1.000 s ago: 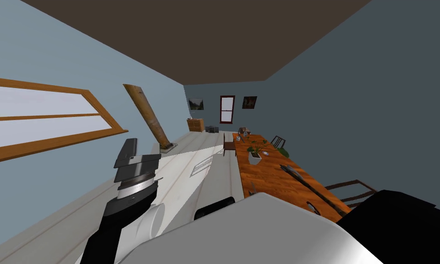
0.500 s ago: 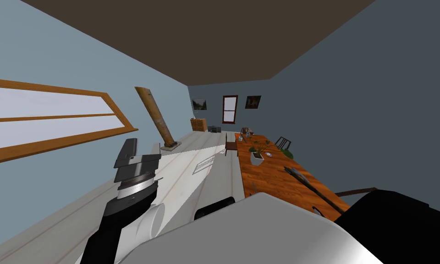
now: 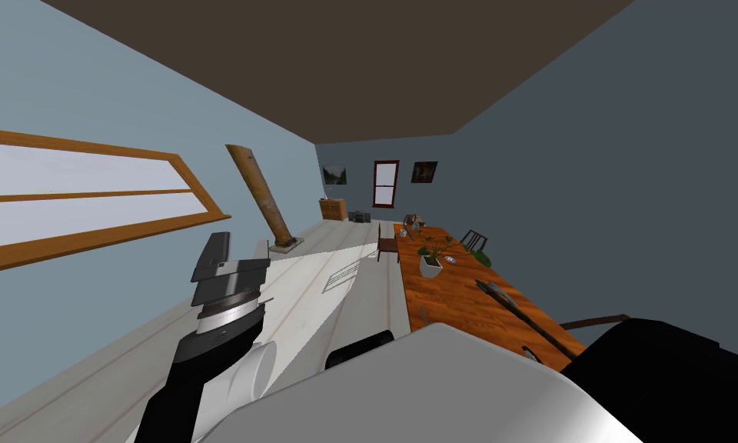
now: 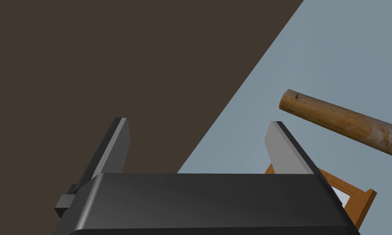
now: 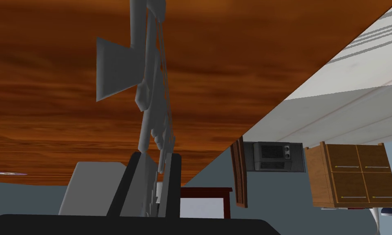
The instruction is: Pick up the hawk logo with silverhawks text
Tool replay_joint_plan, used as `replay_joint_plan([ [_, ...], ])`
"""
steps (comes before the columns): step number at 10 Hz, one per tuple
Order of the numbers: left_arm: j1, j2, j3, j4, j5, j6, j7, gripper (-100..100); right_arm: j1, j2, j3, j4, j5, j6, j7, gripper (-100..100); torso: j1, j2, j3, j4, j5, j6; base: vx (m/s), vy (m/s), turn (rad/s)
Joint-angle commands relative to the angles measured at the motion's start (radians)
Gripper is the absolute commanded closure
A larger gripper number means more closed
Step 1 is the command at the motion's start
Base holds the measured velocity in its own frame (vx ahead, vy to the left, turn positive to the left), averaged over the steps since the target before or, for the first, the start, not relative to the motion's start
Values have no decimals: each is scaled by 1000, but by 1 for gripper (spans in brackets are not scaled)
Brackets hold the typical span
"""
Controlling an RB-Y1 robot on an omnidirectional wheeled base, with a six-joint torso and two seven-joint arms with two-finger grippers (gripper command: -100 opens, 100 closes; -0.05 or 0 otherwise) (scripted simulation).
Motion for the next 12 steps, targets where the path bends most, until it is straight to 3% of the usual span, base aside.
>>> replay_joint_plan([
  [1, 0, 0, 0, 0, 0, 0, 0, 0, 0, 0, 0, 0, 0, 0, 0, 0, 0, 0, 0, 0, 0, 0, 0, 0, 0],
  [2, 0, 0, 0, 0, 0, 0, 0, 0, -18, -24, 33, 25, -28, -15, -1, 100, 0, 0, 0, 0, 0, 0, 35, -8, -140],
  [4, 0, 0, 0, 0, 0, 0, 0, 0, -55, -87, 100, 84, -91, -40, 4, 100, 1, -4, -2, 0, 1, 1, 58, 13, -222],
  [5, 0, 0, 0, 0, 0, 0, 0, 0, -55, -88, 111, 84, -94, -40, 4, 100, 1, -3, -2, 0, 2, 1, 21, 10, -62],
  [7, 0, 0, 0, 0, 0, 0, 0, 0, -92, -151, 178, 143, -161, -65, 8, 100, 3, -1, -1, 0, 2, 1, 10, 54, -152],
  [8, 0, 0, 0, 0, 0, 0, 0, 0, -92, -151, 188, 143, -161, -65, 8, 100, 6, -1, -1, -1, 3, 1, 7, 66, -95],
  [10, 0, 0, 0, 0, 0, 0, 0, 0, -129, -215, 251, 201, -227, -89, 13, 100, 7, -1, -1, -1, 4, 1, 19, 75, -168],
  [11, 0, 0, 0, 0, 0, 0, 0, 0, -129, -215, 266, 201, -227, -89, 13, 100, 8, -1, -1, -1, 5, 2, 13, 65, -91],
  [12, 0, 0, 0, 0, 0, 0, 0, 0, -147, -247, 301, 230, -260, -102, 15, 100, 8, -1, -1, -1, 5, 1, 0, 58, -85],
])
